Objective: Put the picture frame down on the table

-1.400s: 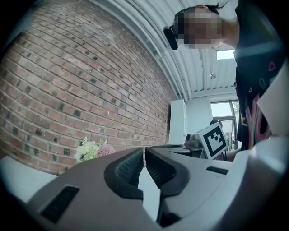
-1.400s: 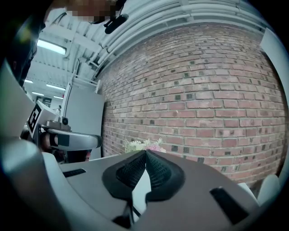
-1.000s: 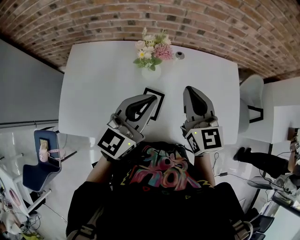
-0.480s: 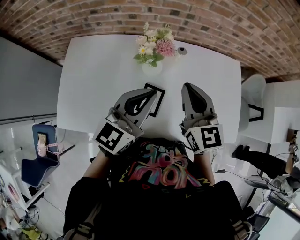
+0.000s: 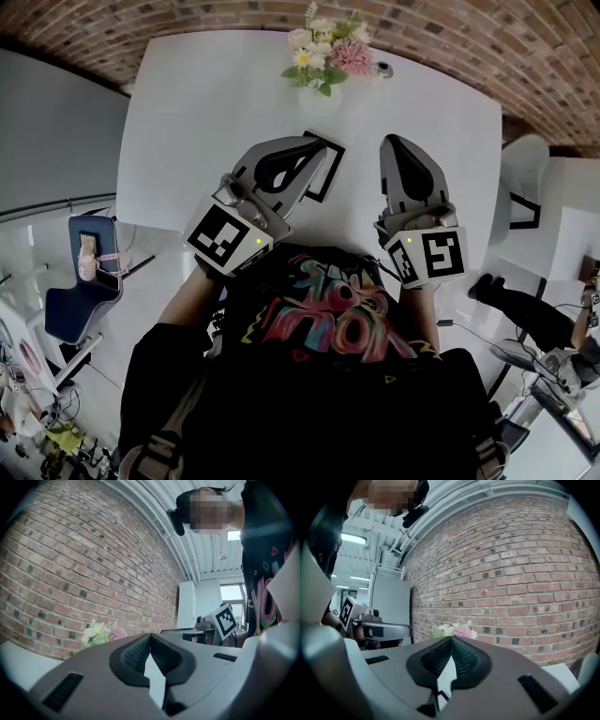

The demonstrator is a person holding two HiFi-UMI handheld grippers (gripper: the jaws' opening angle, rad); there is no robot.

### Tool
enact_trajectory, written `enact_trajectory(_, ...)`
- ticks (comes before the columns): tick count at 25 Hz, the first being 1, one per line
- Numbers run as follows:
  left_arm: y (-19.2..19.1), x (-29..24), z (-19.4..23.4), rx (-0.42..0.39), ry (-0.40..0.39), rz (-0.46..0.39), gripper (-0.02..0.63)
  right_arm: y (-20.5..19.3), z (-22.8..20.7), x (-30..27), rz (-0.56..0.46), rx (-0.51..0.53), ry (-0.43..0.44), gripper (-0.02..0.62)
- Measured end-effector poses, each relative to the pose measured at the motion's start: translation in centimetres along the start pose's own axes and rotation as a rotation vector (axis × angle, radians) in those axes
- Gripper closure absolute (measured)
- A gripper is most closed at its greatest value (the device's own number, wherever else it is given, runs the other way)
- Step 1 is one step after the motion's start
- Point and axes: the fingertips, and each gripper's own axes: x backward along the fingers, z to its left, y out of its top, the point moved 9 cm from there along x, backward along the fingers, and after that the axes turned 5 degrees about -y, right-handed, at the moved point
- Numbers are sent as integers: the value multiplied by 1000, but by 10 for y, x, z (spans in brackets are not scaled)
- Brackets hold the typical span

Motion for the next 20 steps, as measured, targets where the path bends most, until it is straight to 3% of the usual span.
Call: enact_trajectory(20, -9, 6, 9, 8, 45, 38, 581, -10, -6, 0, 17, -22, 7, 575)
